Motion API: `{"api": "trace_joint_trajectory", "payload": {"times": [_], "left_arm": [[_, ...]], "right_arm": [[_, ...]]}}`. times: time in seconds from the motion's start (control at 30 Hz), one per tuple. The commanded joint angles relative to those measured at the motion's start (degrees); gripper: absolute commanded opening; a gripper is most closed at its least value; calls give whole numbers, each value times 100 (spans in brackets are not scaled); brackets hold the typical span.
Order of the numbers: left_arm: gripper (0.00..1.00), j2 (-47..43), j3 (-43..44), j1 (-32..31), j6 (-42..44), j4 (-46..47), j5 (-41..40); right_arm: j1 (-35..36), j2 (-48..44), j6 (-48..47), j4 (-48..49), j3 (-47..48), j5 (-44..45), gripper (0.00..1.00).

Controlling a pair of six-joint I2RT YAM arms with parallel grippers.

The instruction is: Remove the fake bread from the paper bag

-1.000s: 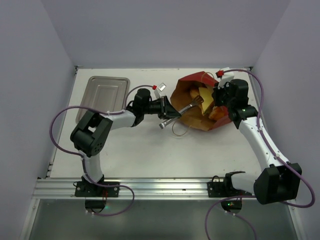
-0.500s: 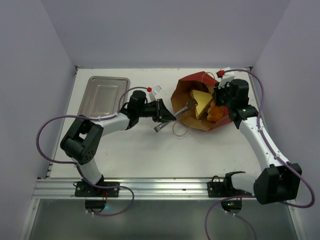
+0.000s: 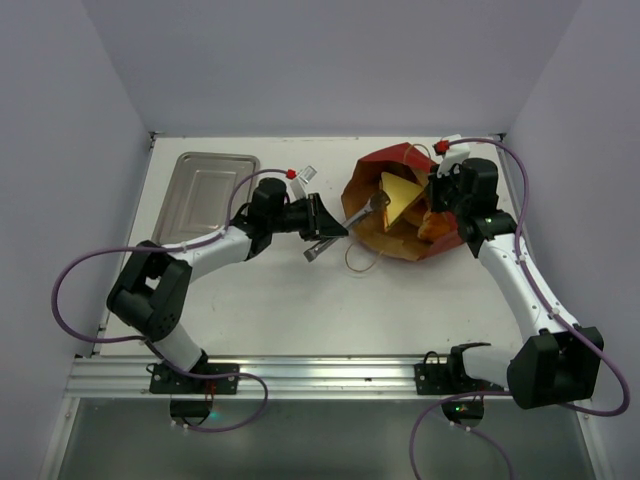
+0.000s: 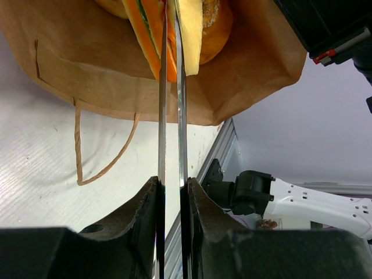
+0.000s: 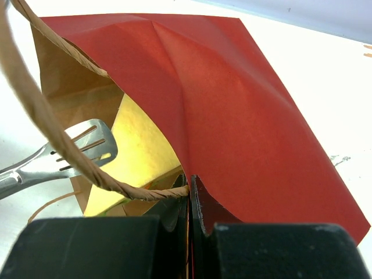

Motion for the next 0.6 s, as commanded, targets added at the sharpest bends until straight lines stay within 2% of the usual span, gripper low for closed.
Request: {"api": "trace_joint_trajectory", "payload": {"times": [0.0, 0.23, 0.57], "left_arm": [[0, -268, 24, 55, -172, 463, 22], [0, -382, -55, 55, -137, 376, 154], [0, -1031, -398, 64, 223, -73, 241]], "right_arm": [[-59, -109, 80, -59, 140, 46, 0], [-59, -100, 80, -50, 149, 64, 0], [-76, -109, 80, -41, 149, 82, 0]]}}
